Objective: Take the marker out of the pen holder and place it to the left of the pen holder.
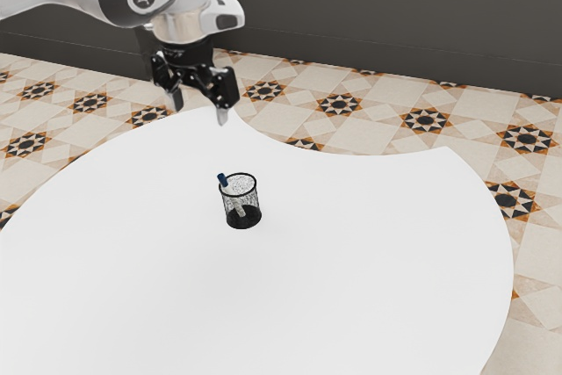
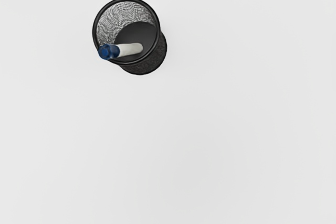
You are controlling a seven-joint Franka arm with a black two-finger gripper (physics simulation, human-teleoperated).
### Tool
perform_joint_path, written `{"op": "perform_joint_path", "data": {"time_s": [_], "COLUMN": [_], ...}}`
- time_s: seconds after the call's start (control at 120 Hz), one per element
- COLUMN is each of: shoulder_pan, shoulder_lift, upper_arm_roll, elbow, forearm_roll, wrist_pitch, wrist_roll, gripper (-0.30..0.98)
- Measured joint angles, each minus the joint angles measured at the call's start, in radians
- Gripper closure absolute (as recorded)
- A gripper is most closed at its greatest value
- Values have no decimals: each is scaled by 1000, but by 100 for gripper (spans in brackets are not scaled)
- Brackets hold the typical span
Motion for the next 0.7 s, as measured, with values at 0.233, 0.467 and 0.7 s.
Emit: {"op": "perform_joint_path", "data": {"time_s": [0.233,0.467,0.7], "shoulder_pan": [-59,180,237], "shoulder_lift": [95,355,415], "upper_arm_roll": [45,25,14], "elbow": [-29,-1,8], "forearm_roll": [-9,-42,-214], "wrist_pitch": [60,270,419], "wrist_roll": [-49,-64,-9], "gripper": [0,0,0]}}
